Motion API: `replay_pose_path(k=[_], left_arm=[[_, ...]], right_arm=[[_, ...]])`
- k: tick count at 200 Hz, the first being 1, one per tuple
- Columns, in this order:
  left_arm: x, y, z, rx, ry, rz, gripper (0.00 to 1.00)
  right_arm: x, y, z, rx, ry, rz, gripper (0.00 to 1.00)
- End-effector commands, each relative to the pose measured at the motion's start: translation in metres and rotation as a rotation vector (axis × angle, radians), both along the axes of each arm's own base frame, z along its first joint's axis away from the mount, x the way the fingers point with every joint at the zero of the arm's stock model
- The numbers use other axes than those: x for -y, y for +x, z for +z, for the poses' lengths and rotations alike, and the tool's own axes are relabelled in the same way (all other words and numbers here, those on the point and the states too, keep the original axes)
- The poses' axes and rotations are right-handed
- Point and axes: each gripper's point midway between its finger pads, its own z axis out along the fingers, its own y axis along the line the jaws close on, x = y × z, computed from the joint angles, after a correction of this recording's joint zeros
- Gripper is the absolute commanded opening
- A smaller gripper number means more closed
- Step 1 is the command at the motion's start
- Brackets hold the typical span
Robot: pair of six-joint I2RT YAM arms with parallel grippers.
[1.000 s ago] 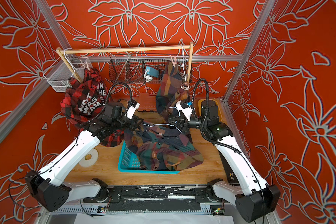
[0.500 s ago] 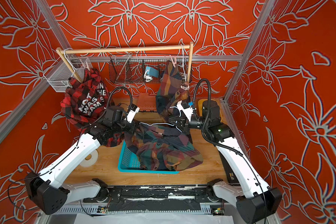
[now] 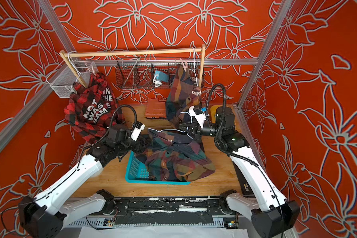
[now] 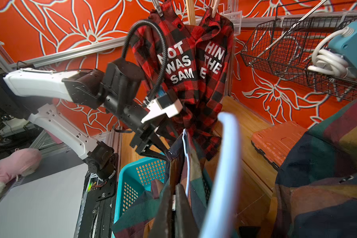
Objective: Remove the clothespins securing long-sleeve shirts to the hanger
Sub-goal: Remove the long-sleeve shirt from the hanger.
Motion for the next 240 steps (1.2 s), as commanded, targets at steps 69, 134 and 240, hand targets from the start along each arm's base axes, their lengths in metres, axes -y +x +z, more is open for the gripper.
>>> replay_pose_path(k=[69, 134, 240], left_arm=[[0.026, -0.028, 0.024, 0.183, -0.129, -0.219, 0.77], [0.02, 0.009, 0.021, 0.229, -0.102, -0.095, 0.57], [0.014, -0.001, -0.019, 0.093, -0.106, -0.053, 0.0]], right_arm=[[-0.002, -0.012, 0.023, 0.058, 0.067, 0.051, 0.0], [-0.001, -0.024, 0.03, 0.076, 0.09, 0.09, 0.0], [-0.002, -0.018, 0.041, 0.083, 0.123, 0.071, 0.0]])
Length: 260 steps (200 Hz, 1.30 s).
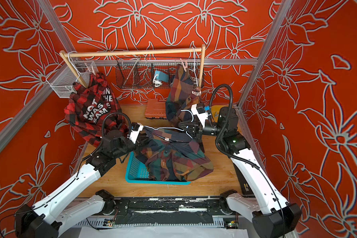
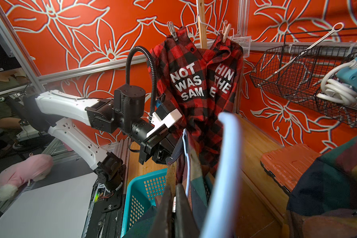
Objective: Remove the clothespins securing long-sleeve shirts to the hanger
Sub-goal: Remove the long-sleeve shirt from the hanger.
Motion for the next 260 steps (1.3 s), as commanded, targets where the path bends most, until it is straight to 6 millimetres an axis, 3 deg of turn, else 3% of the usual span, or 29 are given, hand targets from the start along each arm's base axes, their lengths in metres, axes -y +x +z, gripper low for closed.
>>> replay_pose_path(k=[1, 41, 78, 83, 100, 116, 149, 192, 238, 260], left_arm=[[-0.003, -0.003, -0.026, -0.09, 0.019, 0.023, 0.0], [-0.006, -0.01, -0.057, -0.182, 0.034, 0.041, 0.0], [0.0, -0.015, -0.047, -0.171, 0.027, -0.004, 0.0], [0.001, -0.016, -0.046, -0.172, 0.029, -0.009, 0.1], [0.002, -0.021, -0.036, -0.169, 0.039, -0.037, 0.64], [0.0, -0.026, -0.016, -0.131, 0.037, -0.043, 0.78], [-0.007, -0.037, 0.033, -0.017, 0.033, -0.047, 0.84], [-0.011, -0.051, 0.077, 0.08, 0.058, -0.086, 0.84], [-0.004, -0.044, 0.093, 0.17, 0.163, -0.154, 0.83], [0.005, -0.038, 0.109, 0.223, 0.153, -0.189, 0.84]], right_arm=[[-0.001, -0.005, 0.014, 0.04, 0.037, 0.017, 0.0], [0.0, -0.006, 0.019, 0.05, 0.051, 0.017, 0.0], [-0.002, 0.002, 0.015, 0.029, 0.048, 0.007, 0.0], [-0.003, 0.003, 0.015, 0.027, 0.048, 0.007, 0.0], [-0.006, 0.008, 0.011, 0.014, 0.045, 0.004, 0.0], [-0.01, 0.012, 0.004, 0.002, 0.027, -0.003, 0.0], [-0.02, 0.017, -0.007, -0.014, 0.011, -0.01, 0.0], [-0.031, 0.021, -0.022, -0.035, -0.022, -0.004, 0.0], [-0.04, 0.006, -0.029, -0.032, -0.063, 0.095, 0.0], [-0.04, 0.001, -0.03, -0.026, -0.085, 0.115, 0.0]])
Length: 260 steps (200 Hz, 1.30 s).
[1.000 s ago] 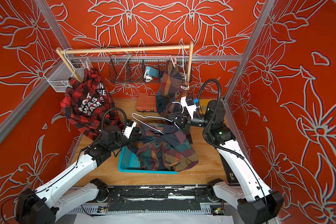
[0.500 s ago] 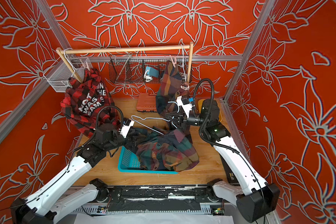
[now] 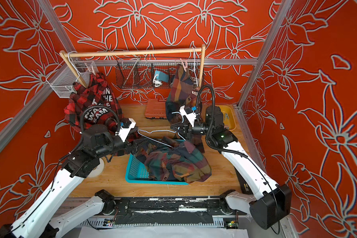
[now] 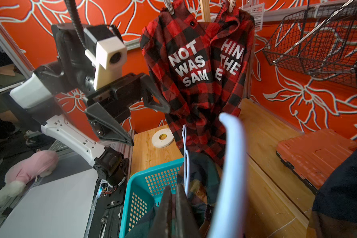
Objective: Remove the clothespins securing long-sleeve shirts to the hanger
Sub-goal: Remove the long-sleeve shirt from the hanger.
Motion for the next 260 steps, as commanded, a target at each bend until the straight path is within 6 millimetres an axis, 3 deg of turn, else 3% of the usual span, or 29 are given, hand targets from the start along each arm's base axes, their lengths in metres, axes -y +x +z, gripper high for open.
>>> replay_pose_path(k=[1, 24, 66, 85, 139, 179, 226, 260], left_arm=[[0.011, 0.0, 0.013, 0.071, 0.038, -0.082, 0.84], [0.025, 0.0, 0.025, 0.105, 0.04, -0.167, 0.84], [0.055, 0.007, 0.005, 0.03, 0.085, -0.318, 0.83], [0.066, 0.001, -0.007, 0.003, 0.111, -0.372, 0.82], [0.074, 0.005, -0.028, -0.013, 0.135, -0.38, 0.77], [0.078, 0.015, -0.039, -0.006, 0.166, -0.351, 0.57], [0.074, 0.023, -0.04, 0.111, 0.211, -0.284, 0.0], [0.063, 0.018, -0.025, 0.282, 0.216, -0.25, 0.0]], right_arm=[[-0.002, -0.012, 0.011, 0.06, -0.01, 0.062, 0.0], [-0.005, -0.015, 0.011, 0.058, -0.01, 0.087, 0.0], [-0.011, -0.021, 0.012, 0.064, -0.006, 0.129, 0.0], [-0.012, -0.02, 0.012, 0.064, -0.006, 0.136, 0.0], [-0.015, -0.029, 0.017, 0.067, 0.026, 0.206, 0.0], [-0.016, -0.036, 0.018, 0.066, 0.039, 0.243, 0.0], [-0.018, -0.035, 0.012, 0.049, 0.029, 0.233, 0.0], [-0.019, -0.026, 0.0, 0.019, 0.001, 0.17, 0.0]])
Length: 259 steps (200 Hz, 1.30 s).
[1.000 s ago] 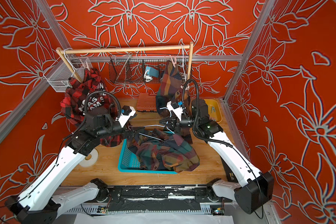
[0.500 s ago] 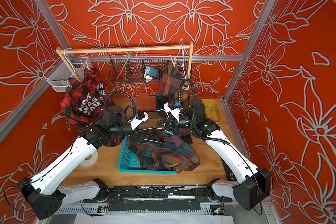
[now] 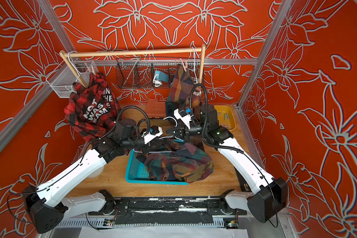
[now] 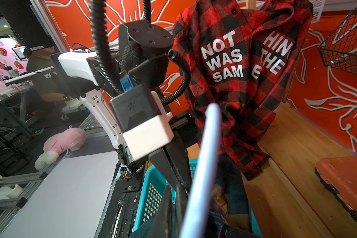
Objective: Remove the clothespins securing long-sleeve shirts to the hanger
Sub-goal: Remove the long-sleeve shirt from the hanger, then adjust the long-sleeve shirt at the bin.
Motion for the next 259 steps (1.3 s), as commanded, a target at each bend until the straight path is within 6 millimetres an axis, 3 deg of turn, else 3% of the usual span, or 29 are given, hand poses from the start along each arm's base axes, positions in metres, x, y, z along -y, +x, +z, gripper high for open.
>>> replay_pose_path(k=[1, 18, 53, 95, 123, 129, 158, 215, 259], left_arm=[[-0.014, 0.011, 0.031, 0.203, -0.033, 0.074, 0.0], [-0.018, 0.006, 0.032, 0.269, -0.019, 0.057, 0.0], [-0.025, 0.007, 0.031, 0.305, 0.012, 0.068, 0.0], [-0.033, 0.013, 0.04, 0.321, -0.002, 0.088, 0.0], [-0.042, 0.019, 0.044, 0.333, 0.003, 0.111, 0.0], [-0.048, 0.014, 0.056, 0.365, -0.012, 0.121, 0.0], [-0.056, 0.017, 0.061, 0.379, -0.013, 0.143, 0.0], [-0.064, 0.026, 0.071, 0.4, -0.025, 0.193, 0.0], [-0.068, 0.024, 0.091, 0.424, -0.093, 0.195, 0.0]], right_arm=[[-0.001, -0.003, -0.002, -0.012, -0.004, -0.007, 0.0], [0.0, 0.002, -0.01, -0.03, -0.02, -0.046, 0.0], [0.007, 0.009, -0.026, -0.06, -0.069, -0.142, 0.23], [0.026, 0.011, -0.05, -0.094, -0.129, -0.258, 0.35], [0.049, 0.016, -0.054, -0.126, -0.126, -0.375, 0.46], [0.056, 0.017, -0.052, -0.137, -0.117, -0.407, 0.49], [0.091, 0.021, -0.056, -0.194, -0.161, -0.607, 0.54], [0.159, 0.008, -0.114, -0.486, -0.31, -0.941, 0.61], [0.17, -0.013, -0.156, -0.632, -0.337, -0.965, 0.66]])
